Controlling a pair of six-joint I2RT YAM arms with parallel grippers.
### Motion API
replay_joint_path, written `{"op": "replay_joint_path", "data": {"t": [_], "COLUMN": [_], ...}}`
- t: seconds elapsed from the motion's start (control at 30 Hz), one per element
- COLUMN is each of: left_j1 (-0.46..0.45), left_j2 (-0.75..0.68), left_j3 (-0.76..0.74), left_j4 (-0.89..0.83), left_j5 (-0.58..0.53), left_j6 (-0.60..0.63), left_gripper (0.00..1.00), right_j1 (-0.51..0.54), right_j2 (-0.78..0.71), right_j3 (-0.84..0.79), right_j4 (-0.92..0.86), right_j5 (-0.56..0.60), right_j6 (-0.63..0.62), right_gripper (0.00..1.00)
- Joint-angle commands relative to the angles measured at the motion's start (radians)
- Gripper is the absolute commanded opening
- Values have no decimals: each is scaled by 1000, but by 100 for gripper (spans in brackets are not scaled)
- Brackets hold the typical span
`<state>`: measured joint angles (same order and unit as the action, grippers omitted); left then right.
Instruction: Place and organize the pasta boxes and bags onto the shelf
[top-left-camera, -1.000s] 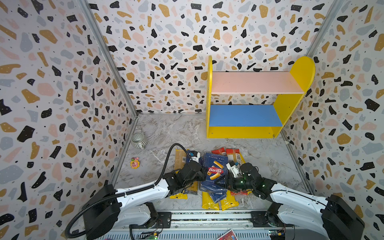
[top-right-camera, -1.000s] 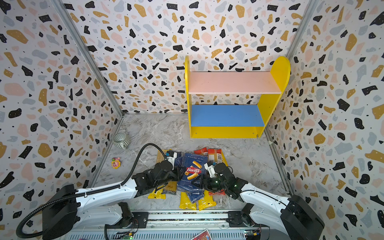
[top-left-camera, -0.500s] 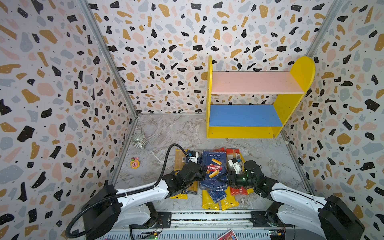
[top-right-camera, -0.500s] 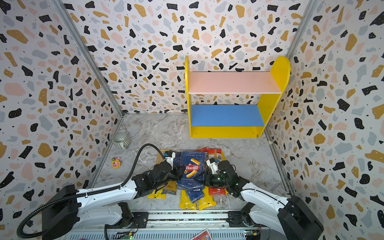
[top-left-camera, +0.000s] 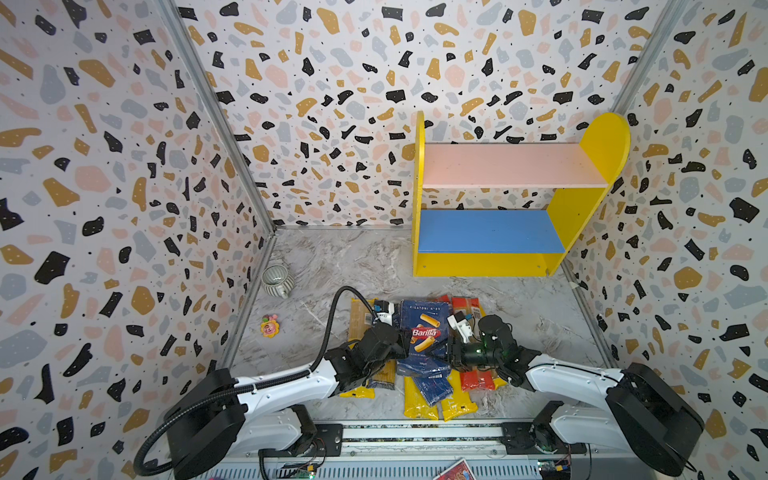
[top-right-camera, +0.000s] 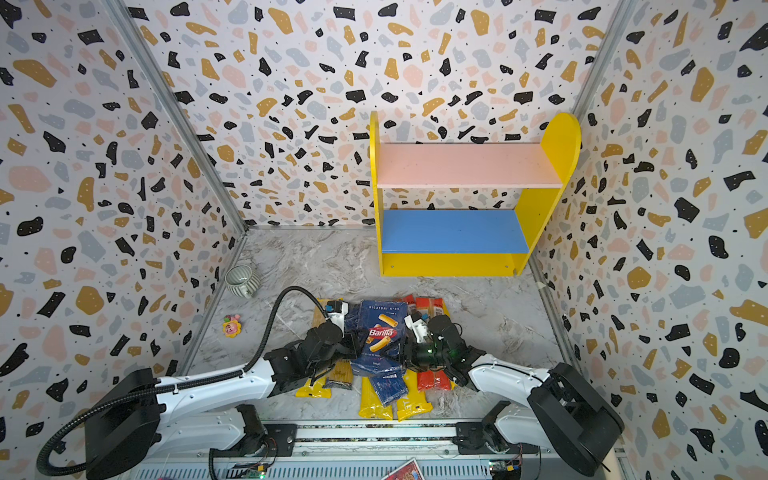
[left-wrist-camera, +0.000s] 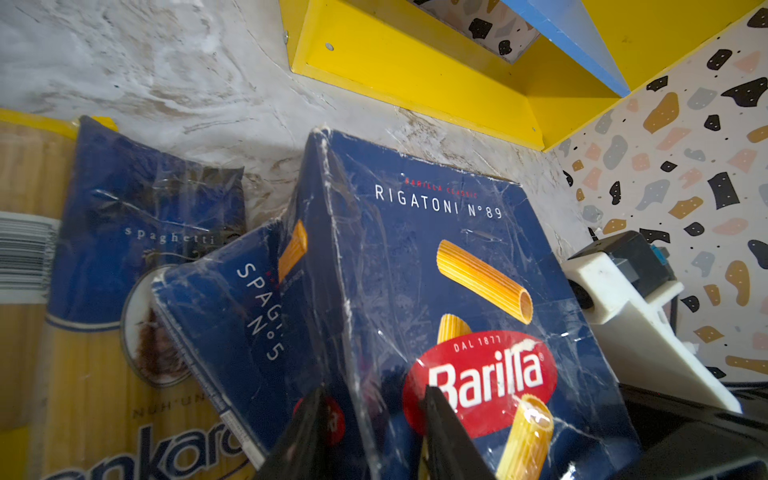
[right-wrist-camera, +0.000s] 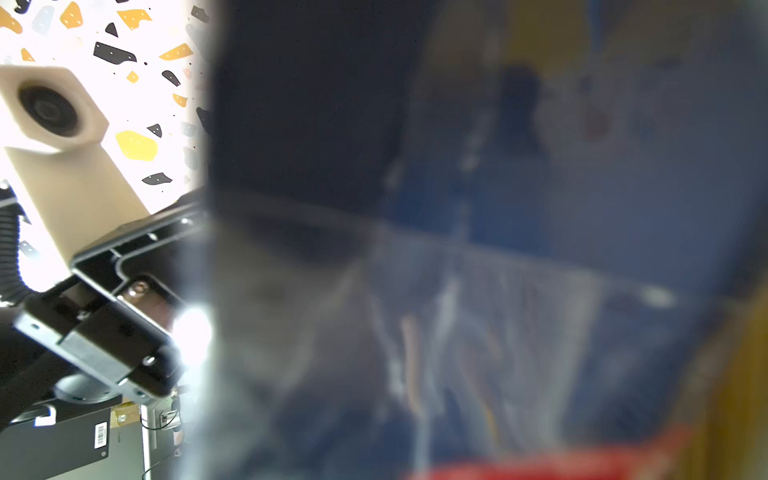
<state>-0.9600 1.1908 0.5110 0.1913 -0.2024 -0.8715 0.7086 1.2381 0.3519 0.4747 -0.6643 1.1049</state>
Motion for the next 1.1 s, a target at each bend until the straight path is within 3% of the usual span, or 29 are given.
{"op": "replay_joint_path", "data": {"t": [0.0, 0.2, 0.33, 0.5, 0.87, 1.07], "left_j1": [-40, -41, -39, -37, -31, -27], "left_j2": [7, -51, -111, -201, -291, -278], "left_j3": [-13, 45, 99, 157, 269, 328], "left_j4": [66, -105, -253, -397, -578, -623], "left_j5": [202, 88, -52, -218, -382, -406], "left_j6": [-6, 55, 85, 107, 171, 197], "left_gripper": [39, 54, 81, 99, 100, 99], "right_j1": [23, 0, -27, -72, -195, -354], "right_j2": [-19, -50, -74, -101, -163, -175], "right_j3": [124, 119, 115, 106, 158, 274], "right_j4": [261, 241, 226, 226, 141, 14], "right_j5": [-69, -74, -81, -107, -170, -228], "right_j6": [-33, -35, -33, -17, -47, -118], "right_gripper": [57, 47, 43, 41, 39, 39]}}
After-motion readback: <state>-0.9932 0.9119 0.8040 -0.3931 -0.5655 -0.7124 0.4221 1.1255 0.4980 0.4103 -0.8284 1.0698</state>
